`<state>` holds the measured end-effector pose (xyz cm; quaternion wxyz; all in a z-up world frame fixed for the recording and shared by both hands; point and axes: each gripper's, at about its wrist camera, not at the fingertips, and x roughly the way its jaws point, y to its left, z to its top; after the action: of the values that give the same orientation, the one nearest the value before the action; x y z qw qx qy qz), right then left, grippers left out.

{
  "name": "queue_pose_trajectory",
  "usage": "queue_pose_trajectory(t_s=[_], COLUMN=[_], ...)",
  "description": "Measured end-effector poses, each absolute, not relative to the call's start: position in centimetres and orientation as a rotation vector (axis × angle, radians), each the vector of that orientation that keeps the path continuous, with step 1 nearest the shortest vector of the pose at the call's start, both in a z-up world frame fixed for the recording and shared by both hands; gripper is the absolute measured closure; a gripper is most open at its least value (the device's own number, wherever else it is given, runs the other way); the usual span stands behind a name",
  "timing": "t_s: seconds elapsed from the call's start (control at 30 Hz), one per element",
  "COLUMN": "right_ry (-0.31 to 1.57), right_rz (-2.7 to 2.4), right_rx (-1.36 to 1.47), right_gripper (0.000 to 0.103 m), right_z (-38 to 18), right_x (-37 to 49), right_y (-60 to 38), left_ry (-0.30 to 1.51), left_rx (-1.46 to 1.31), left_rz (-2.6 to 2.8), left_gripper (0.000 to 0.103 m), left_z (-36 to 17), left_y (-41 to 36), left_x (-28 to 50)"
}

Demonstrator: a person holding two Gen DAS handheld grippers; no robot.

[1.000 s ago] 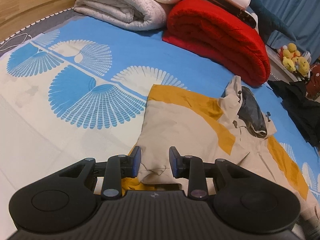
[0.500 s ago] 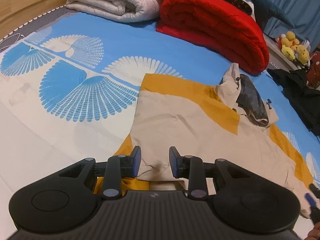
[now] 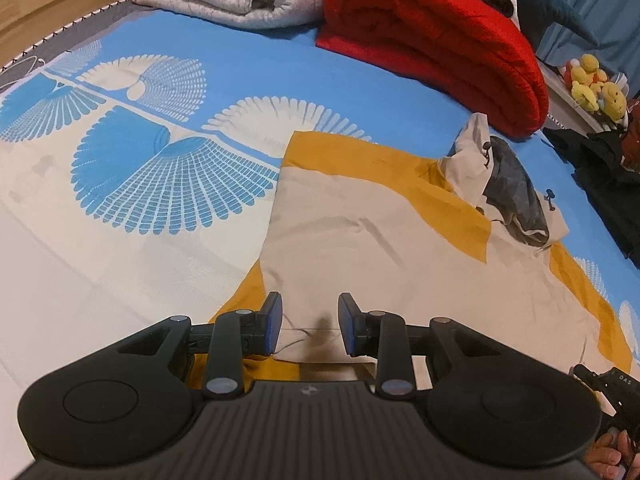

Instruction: Fold large clothes

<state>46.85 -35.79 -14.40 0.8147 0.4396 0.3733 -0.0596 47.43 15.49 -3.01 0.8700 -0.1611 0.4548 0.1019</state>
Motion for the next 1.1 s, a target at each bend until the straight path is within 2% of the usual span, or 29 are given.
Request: queue_pose_trajectory(t_s=[0.07,0.1,0.13,0.2,0.4,0.5,0.6,0.73,0.8,0.93,1.03,1.1], right_ry=[0.802,0.802,0.795,0.750,0.552,0.637,0.743,0.636,0.589,0.697,0.847,0.849], right_rz=[-0.112,-0.099,-0.088,-0.078,-0.110,-0.225,-0.385,-0.443,-0.362,-0.237,-0.259,-0.269], right_rx=[0.939,0.938,0.932,0.904,0.816,0.724,0.694,0.638,0.647,0.726,0.720,0.757], right_gripper=[0.069,0.081,0.099,0.102,0.102,0.101,0.093,0.093,0.092,0.082,0.084,0.084], right_z=[-14.9,-14.9,-14.8,-13.7,-7.5,-7.4,-9.2,-8.0,-7.6,-9.7,-12.0,-11.9], right_x=[47.2,47.3,47.5,47.2,44.0,43.8,44.3,43.5,43.7,45.4,46.7,46.5], right_y=[-35.8,-35.7,-35.7,-35.5,-34.6,-34.6,-35.7,-36.2,-36.1,-36.4,-37.0,-37.2], left_ry=[0.956,0.960,0.963,0.966,0.976,0.996,1.012,1.033,1.052,1.101,1.103,1.074], left_rx=[-0.335,-0.333,-0.331,-0.325,-0.298,-0.296,-0.302,-0.309,-0.349,-0.357,-0.366,-0.356], left_rz=[0.214,0.214,0.213,0.205,0.192,0.193,0.183,0.168,0.169,0.214,0.220,0.209], left_gripper=[0.069,0.069,0.069,0.069,0.069,0.069,0.069,0.069,0.066,0.063,0.063,0.063], left_z=[-3.3,-3.4,-3.5,-3.8,-4.7,-5.6,-6.2,-7.0,-7.6,-8.8,-8.7,-8.0], left_y=[15.5,15.5,15.4,15.2,14.7,14.6,14.4,14.4,14.8,15.3,15.4,15.1], left_x=[47.5,47.6,47.6,47.7,47.9,48.0,48.0,48.2,48.2,48.4,48.3,48.2])
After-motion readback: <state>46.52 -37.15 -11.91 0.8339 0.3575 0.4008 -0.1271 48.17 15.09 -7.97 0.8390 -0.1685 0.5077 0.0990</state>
